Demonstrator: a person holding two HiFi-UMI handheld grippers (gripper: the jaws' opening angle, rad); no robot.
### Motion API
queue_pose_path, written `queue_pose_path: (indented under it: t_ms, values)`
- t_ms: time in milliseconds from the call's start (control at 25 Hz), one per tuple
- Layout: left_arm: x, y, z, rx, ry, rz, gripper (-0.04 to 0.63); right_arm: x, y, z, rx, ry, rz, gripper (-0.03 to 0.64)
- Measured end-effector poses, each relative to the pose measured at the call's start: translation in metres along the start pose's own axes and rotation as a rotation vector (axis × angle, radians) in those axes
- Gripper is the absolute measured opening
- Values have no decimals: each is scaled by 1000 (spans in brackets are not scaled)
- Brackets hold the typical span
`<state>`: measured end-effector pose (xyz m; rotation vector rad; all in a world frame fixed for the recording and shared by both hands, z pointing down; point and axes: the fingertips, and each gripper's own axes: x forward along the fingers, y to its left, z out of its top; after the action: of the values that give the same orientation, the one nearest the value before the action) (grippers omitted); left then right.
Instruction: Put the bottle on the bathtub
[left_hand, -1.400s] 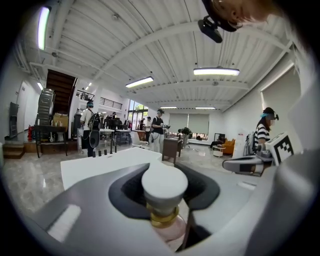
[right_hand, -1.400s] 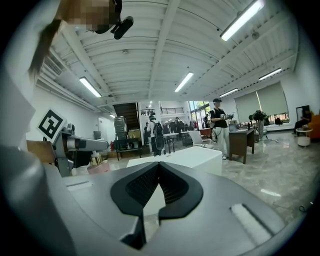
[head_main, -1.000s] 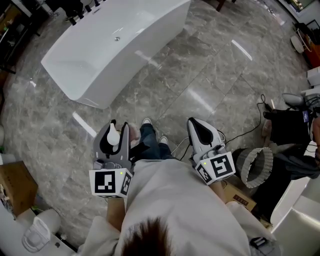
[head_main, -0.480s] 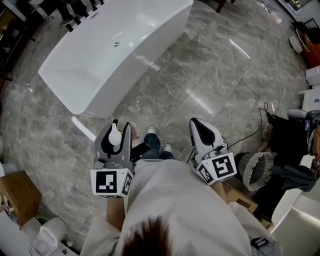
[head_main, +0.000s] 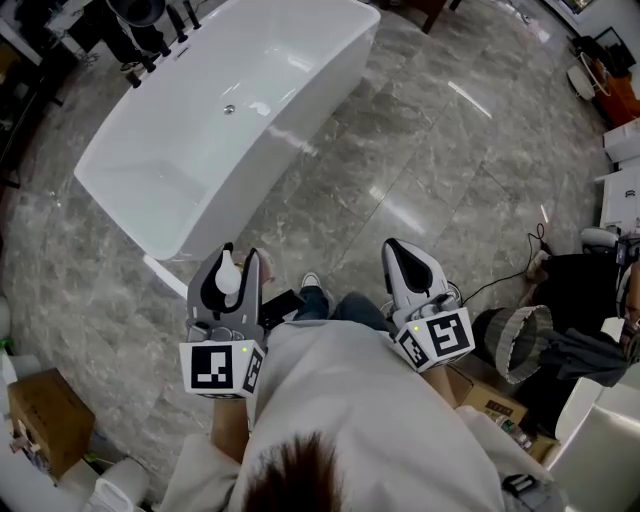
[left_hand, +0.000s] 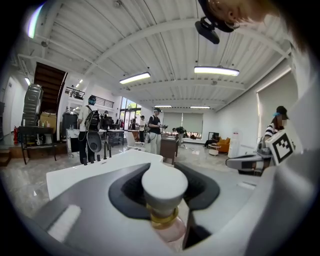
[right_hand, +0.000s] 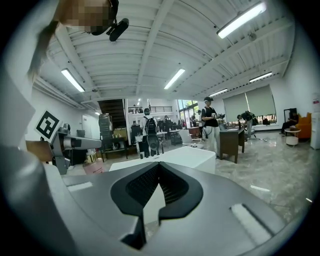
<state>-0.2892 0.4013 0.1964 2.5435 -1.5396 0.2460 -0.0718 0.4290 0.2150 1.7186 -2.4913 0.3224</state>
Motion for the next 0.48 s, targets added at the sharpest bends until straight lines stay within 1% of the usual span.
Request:
queue_pose_path:
  t_ms: [240,480]
  values:
    - [3,8,-2,-13,-2,-4,186,3,6,-7,4,22,-3,-2]
    - [13,9,-3,-17,13,-13,186,10,-1,-9,14,37,-14,-2]
